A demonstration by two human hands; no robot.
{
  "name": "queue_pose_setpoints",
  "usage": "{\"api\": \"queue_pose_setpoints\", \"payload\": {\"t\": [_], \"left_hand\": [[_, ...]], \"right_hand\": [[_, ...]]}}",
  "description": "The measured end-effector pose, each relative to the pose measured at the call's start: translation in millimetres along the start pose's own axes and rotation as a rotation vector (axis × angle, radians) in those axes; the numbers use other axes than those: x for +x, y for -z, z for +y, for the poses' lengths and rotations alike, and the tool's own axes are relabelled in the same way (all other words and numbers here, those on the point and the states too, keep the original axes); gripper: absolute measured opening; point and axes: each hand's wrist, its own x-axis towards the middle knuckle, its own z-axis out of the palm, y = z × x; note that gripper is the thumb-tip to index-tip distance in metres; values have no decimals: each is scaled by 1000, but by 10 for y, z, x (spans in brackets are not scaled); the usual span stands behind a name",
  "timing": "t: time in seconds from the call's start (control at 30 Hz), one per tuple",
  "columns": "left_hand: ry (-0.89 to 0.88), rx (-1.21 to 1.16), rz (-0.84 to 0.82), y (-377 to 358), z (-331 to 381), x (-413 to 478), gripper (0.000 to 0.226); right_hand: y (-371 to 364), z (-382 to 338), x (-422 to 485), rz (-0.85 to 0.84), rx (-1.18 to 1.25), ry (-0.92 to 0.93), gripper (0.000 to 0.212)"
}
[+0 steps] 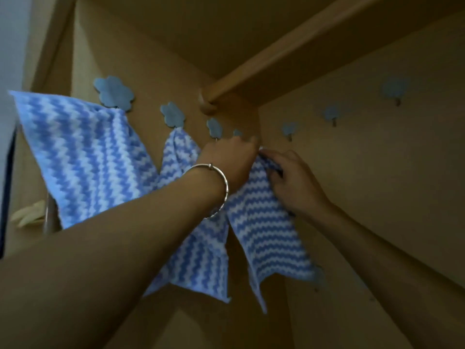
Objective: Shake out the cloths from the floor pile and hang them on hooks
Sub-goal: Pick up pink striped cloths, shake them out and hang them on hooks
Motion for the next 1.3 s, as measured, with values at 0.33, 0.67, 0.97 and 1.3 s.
{"api": "queue_pose_setpoints", "payload": {"t": [0.33,0.67,0.97,1.3], "left_hand": [[144,300,34,-34,-518,412,29],[-9,490,-54,-229,-432,299,31],[-2,474,-126,-238,-207,12,30],[66,381,-181,-348,25,-451,45]], "right_hand": [[-558,-205,874,-24,208,-20,55],[-815,-145,668,-77,584,-89,26],[-797,-269,269,-66,554,-53,44],[-894,-285,-336,-111,280,-41,30]]}}
